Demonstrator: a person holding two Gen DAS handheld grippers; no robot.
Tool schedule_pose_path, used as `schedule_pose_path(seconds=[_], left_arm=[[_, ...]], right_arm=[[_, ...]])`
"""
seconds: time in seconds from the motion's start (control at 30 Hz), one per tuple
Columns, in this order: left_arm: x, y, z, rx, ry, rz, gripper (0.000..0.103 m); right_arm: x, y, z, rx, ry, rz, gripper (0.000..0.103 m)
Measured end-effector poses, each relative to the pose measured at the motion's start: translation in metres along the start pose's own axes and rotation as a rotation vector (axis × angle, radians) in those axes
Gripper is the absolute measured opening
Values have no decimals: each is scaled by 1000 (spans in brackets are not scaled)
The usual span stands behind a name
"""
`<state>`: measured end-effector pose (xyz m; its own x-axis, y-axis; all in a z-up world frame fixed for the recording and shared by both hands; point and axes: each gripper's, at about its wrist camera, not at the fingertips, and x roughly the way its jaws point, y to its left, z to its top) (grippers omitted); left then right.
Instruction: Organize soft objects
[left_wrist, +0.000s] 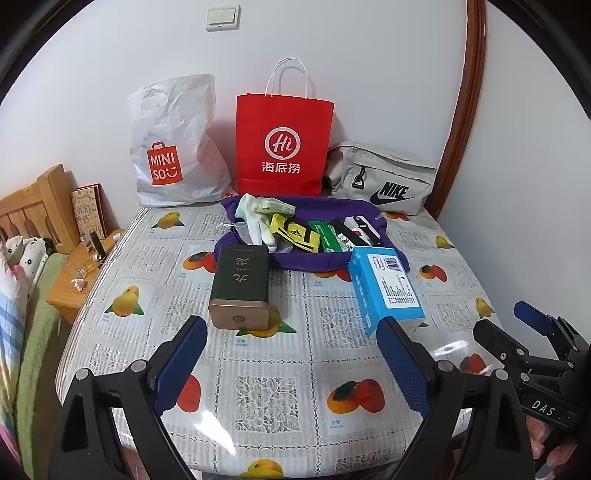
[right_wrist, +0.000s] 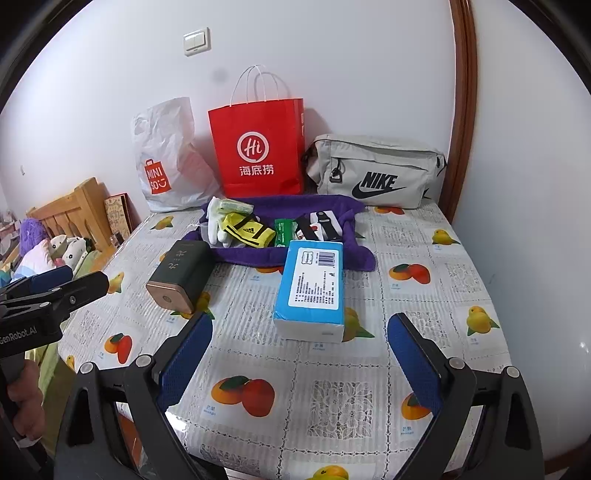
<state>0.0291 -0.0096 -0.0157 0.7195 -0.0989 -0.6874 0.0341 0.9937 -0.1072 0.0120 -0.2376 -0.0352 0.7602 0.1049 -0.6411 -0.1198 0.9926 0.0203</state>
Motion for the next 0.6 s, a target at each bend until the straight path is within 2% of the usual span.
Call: schedule_pose_path(seconds=[0.6], left_arm=[[-3,-1,-1,2,3,-4,93]], right_arm=[[-3,1,-2,2,-1,-3,95]])
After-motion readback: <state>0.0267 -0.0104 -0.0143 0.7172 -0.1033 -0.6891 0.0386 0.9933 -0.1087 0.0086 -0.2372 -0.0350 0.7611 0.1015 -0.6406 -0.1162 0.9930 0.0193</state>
